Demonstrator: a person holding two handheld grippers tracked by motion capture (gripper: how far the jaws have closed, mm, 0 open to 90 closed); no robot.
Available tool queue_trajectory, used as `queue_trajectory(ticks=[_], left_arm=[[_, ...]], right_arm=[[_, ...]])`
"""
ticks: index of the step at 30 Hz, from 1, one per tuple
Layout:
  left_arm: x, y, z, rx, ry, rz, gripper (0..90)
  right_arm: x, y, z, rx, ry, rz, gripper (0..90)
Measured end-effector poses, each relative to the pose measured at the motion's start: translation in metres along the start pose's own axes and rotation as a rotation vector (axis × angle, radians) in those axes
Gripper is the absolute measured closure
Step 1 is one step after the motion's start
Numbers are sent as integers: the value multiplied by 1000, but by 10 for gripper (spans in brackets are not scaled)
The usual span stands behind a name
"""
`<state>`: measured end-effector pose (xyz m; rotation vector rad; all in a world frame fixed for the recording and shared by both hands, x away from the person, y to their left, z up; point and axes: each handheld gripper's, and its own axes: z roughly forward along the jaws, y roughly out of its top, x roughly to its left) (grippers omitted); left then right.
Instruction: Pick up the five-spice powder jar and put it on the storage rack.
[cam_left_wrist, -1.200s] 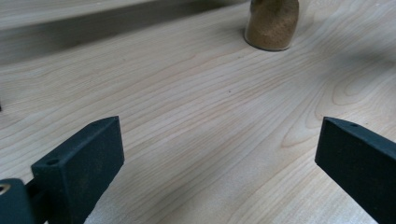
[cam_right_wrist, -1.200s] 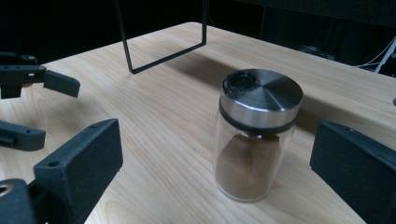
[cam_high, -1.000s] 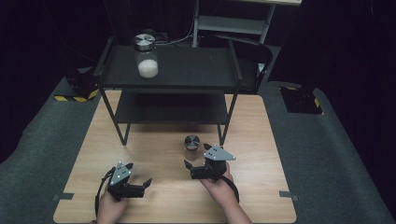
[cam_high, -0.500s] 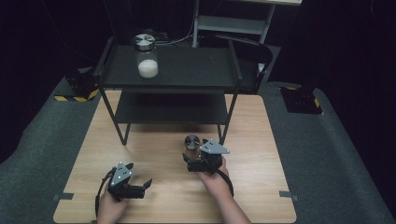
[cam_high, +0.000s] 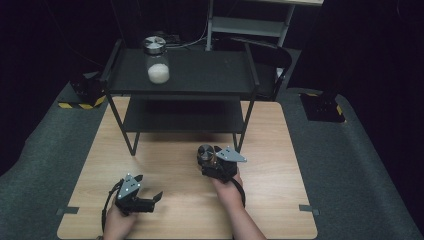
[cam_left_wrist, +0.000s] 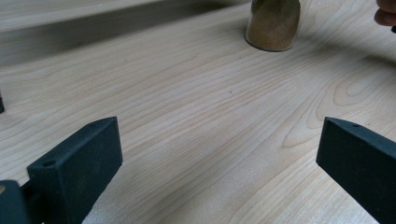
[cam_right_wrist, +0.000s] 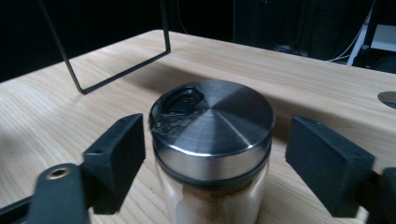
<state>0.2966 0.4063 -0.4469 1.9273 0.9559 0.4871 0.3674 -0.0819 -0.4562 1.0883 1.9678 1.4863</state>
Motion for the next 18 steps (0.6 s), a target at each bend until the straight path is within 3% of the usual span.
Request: queue_trajectory(ticks=[5, 7, 18], left_arm=[[0, 0, 0, 1, -1, 3, 7], [0, 0, 0, 0, -2, 3, 7], [2, 0, 0, -2, -6, -8, 8]], right_arm=[[-2, -5, 2, -18, 9, 11, 275], [-2, -9, 3, -35, 13, 5, 319], [6, -16, 2, -74, -11, -51, 349]])
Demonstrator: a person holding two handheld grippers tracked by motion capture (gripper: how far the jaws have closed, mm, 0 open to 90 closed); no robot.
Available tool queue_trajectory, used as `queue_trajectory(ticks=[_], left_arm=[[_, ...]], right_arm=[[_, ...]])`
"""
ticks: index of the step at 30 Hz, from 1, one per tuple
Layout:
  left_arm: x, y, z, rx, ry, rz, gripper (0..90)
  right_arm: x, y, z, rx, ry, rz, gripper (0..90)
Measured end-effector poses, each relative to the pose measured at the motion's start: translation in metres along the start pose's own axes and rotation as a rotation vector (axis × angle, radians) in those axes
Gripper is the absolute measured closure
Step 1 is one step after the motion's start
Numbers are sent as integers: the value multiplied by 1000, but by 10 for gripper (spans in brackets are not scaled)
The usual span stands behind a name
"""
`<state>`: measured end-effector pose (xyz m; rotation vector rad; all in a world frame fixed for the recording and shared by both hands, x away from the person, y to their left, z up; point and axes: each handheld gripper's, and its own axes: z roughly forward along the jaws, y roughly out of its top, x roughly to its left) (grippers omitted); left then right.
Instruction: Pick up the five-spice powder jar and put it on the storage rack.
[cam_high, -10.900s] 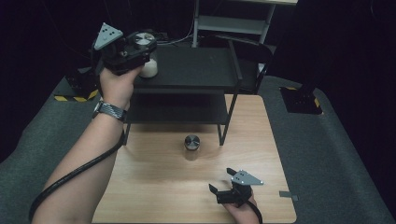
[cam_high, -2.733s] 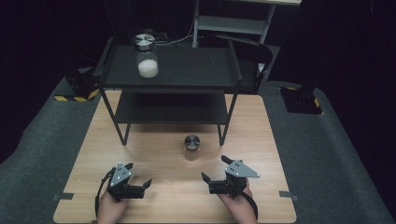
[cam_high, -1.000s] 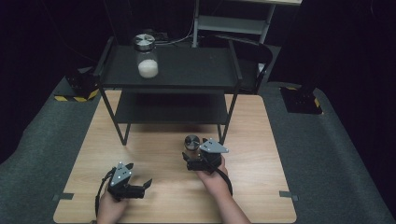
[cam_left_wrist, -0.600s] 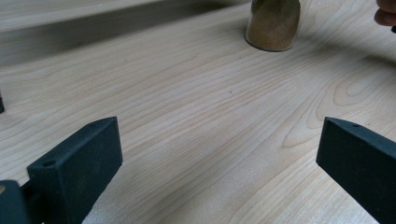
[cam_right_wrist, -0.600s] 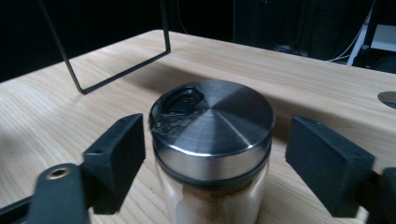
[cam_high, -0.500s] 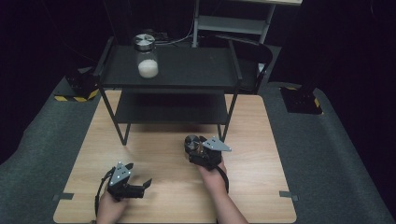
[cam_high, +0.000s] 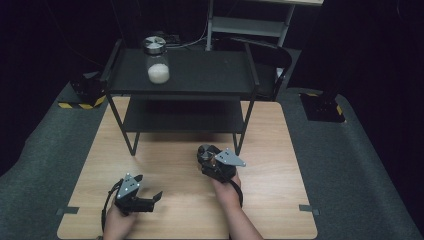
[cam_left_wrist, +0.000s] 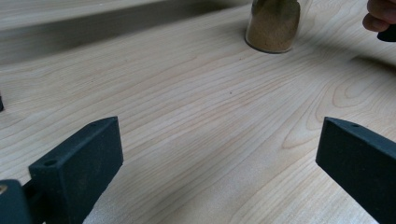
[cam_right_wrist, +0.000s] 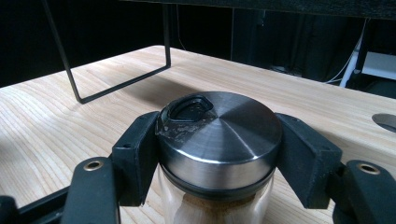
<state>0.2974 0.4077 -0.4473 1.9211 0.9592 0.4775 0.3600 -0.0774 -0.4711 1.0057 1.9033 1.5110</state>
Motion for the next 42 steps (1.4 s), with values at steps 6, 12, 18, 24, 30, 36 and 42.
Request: queue_trajectory(ticks=[6, 12, 18, 24, 30, 36, 42], left_arm=[[0, 0, 0, -1, -1, -4, 8], [1, 0, 0, -1, -4, -10, 8], [1, 0, 0, -1, -3, -9, 8], [1, 0, 0, 2, -2, -7, 8], [1, 1, 0, 4, -1, -3, 8], [0, 1, 1, 7, 0, 2, 8], [-1, 2, 1, 10, 3, 7, 8]], right_arm=[[0, -1, -1, -6, -4, 4, 349], [1, 1, -4, -23, -2, -3, 350], [3, 6, -12, -34, 4, -14, 350], [4, 10, -24, -38, 10, -21, 350], [4, 15, -41, -44, 7, -22, 350], [4, 22, -60, -47, -4, -31, 350], [4, 31, -78, -57, -16, -38, 350]])
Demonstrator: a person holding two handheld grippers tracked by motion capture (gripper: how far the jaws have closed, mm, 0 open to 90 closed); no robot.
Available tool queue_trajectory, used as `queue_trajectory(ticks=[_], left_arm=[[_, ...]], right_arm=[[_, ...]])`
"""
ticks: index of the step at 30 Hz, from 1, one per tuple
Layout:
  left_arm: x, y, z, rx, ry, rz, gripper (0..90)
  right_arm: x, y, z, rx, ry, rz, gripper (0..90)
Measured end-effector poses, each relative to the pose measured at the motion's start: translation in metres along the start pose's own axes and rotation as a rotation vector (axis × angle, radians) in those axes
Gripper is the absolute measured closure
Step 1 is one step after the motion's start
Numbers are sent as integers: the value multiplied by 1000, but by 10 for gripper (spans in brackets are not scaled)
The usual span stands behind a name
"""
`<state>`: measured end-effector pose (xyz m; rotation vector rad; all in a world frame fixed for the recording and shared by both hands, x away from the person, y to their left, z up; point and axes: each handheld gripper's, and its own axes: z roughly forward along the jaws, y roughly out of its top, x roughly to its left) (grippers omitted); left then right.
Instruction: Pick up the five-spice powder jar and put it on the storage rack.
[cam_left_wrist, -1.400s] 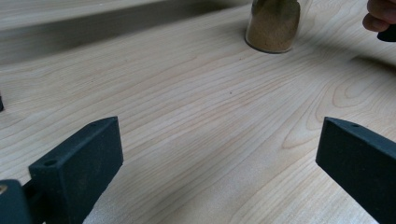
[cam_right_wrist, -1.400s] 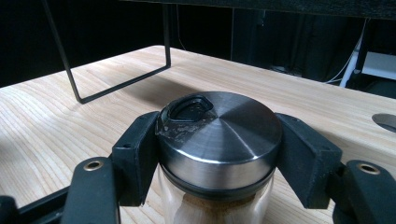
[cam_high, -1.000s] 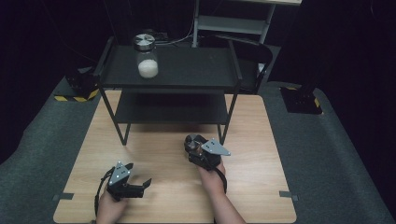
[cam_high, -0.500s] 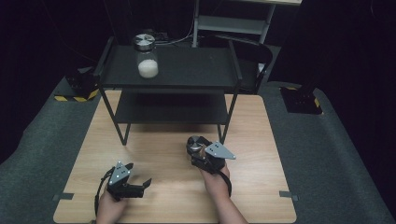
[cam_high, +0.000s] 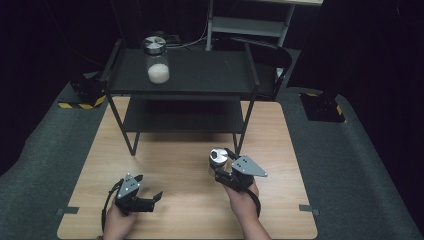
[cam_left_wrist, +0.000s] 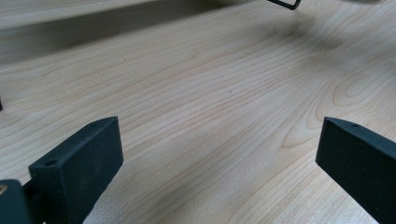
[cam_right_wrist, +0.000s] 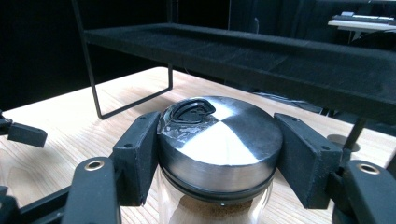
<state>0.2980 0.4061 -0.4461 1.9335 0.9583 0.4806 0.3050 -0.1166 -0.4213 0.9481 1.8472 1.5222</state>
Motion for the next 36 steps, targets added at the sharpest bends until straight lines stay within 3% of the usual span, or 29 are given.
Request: queue_trajectory(ticks=[15, 36], left_arm=[[2, 0, 0, -2, -7, -9, 9], [5, -1, 0, -5, -21, -20, 10]], right_arm=[[2, 29, -27, -41, -15, -16, 350], [-4, 96, -48, -123, -5, -37, 351]])
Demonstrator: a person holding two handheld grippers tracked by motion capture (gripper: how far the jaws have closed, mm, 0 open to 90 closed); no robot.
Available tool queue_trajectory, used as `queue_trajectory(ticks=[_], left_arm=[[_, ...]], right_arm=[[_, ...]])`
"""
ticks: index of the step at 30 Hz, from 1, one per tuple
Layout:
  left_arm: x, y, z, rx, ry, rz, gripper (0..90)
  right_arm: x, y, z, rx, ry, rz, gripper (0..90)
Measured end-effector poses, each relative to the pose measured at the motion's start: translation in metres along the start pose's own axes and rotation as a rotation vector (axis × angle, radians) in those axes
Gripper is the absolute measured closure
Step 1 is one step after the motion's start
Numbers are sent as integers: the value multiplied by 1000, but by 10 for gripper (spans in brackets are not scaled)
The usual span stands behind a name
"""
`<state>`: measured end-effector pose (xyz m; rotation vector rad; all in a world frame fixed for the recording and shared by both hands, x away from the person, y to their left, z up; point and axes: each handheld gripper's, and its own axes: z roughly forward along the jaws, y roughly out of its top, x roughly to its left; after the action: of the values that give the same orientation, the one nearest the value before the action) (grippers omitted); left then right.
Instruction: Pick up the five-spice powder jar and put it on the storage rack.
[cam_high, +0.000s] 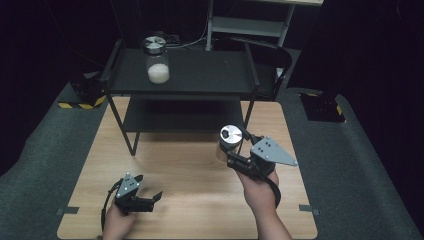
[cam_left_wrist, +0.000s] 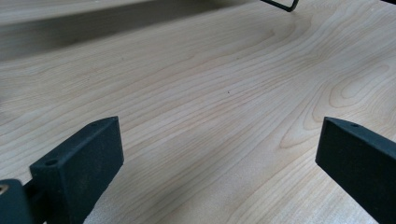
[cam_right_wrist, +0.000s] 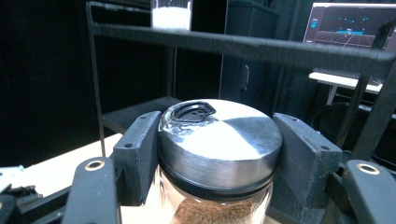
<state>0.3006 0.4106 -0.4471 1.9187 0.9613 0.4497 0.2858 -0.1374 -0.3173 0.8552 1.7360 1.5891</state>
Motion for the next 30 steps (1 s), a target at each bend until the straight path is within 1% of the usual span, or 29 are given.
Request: queue_trajectory(ticks=[2, 4, 5, 11, 17, 18, 19, 25, 30], left_arm=[[1, 0, 0, 1, -2, 1, 10], [1, 0, 0, 0, -3, -2, 10], [1, 0, 0, 0, -3, -2, 11], [2, 0, 0, -2, -5, -7, 11], [3, -1, 0, -3, -7, -12, 10], [3, -1, 0, -3, -7, -12, 11], [3, -1, 0, -3, -8, -12, 11], [4, 0, 0, -2, -14, -17, 10], [6, -1, 0, -3, -19, -23, 11]], right_arm=[[-3, 7, 1, -1, 10, 10, 351], [-4, 12, 1, -4, 8, 4, 351], [-4, 16, 2, -8, 6, -10, 351], [-6, 34, 6, -19, 6, -23, 351], [-8, 56, 12, -40, -2, -32, 352], [-8, 56, 12, -40, -2, -32, 352], [-9, 62, 14, -47, -3, -32, 351], [-10, 79, 22, -56, -15, -44, 352], [-14, 89, 30, -64, -29, -41, 352]])
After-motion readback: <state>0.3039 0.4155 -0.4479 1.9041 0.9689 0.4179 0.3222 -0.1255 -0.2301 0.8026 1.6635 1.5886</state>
